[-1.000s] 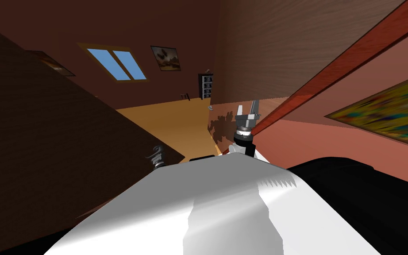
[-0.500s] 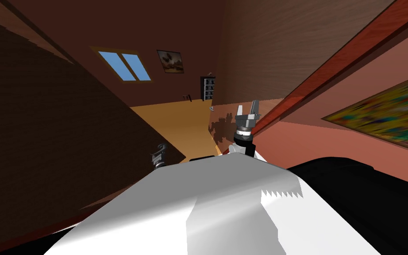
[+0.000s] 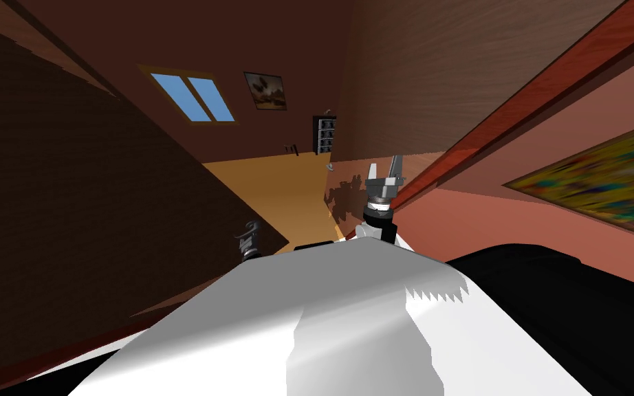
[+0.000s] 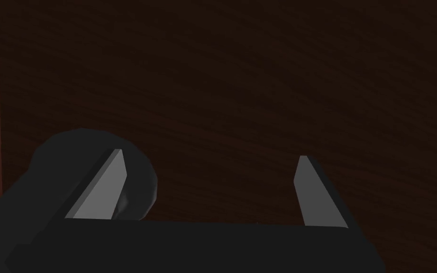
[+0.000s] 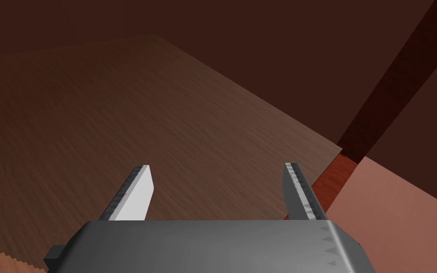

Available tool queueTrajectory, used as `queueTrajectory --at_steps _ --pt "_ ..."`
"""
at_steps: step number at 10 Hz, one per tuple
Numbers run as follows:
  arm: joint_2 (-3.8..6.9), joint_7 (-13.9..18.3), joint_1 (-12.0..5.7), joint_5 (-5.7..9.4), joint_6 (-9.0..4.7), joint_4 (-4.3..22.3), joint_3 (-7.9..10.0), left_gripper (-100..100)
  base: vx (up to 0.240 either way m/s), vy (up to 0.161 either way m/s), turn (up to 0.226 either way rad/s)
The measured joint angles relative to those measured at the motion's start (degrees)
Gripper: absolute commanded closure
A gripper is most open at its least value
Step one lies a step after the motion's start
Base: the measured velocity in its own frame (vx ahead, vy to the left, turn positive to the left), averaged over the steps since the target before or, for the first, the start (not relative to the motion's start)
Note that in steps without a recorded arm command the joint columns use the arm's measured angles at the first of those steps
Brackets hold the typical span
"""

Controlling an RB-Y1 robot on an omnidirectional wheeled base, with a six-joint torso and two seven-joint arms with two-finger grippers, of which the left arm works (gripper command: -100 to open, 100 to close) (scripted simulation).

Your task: Push the door open

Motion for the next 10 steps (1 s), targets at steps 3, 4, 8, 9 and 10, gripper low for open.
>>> queueTrajectory --at_steps 3,4,8,9,10 --pt "-0.26 1.9 -0.31 0.94 -0.03 0.3 -0.72 -100 -0.025 -0.009 0.011" --pt "0.04 2.3 -0.52 1.05 -0.02 0.7 -0.81 -100 0.0 0.0 0.0" --pt "-0.07 4.1 -1.17 2.07 -0.43 1.5 -1.4 -100 -0.024 -0.003 0.019" --pt "-0.56 5.2 -1.16 2.57 0.09 0.8 -1.93 -100 -0.031 -0.007 0.006" --pt "0.16 6.2 -1.86 3.01 -0.25 2.2 -2.11 -100 -0.046 -0.003 0.03"
